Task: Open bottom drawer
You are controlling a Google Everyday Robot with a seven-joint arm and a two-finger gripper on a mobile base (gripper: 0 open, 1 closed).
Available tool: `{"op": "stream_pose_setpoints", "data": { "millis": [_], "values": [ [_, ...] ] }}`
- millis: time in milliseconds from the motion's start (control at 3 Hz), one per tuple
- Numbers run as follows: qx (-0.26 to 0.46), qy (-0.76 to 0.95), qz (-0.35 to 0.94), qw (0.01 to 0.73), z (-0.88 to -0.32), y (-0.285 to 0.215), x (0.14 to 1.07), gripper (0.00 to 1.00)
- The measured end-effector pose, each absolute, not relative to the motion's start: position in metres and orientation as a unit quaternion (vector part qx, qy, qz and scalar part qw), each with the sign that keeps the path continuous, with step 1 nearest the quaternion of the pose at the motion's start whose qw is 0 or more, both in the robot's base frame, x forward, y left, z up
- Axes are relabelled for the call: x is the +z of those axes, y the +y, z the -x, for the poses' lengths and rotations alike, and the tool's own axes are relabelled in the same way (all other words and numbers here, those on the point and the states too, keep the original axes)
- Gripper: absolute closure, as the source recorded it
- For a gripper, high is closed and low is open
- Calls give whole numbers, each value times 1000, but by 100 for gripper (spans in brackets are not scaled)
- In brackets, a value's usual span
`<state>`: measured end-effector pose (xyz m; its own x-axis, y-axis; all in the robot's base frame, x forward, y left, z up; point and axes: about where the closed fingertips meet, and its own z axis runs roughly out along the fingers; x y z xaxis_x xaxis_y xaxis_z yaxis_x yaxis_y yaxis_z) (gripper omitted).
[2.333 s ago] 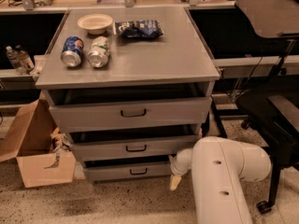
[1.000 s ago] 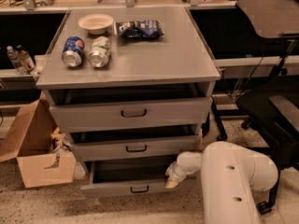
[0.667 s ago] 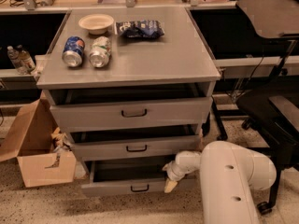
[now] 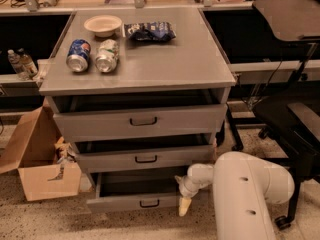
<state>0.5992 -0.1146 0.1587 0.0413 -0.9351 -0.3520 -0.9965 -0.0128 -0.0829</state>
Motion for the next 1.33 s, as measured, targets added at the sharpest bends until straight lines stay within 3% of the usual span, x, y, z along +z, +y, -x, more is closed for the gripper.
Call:
{"op": "stream_pose_setpoints", "data": {
  "millis": [333,667,1000,1333],
  "values": [
    [132,684,710,103,-554,-110,141,0],
    [147,686,708,78,-522,-106,141,18],
    [123,694,701,104,-534,-102,174,43],
    [124,698,695,118,-491,-92,206,70]
  ]
}}
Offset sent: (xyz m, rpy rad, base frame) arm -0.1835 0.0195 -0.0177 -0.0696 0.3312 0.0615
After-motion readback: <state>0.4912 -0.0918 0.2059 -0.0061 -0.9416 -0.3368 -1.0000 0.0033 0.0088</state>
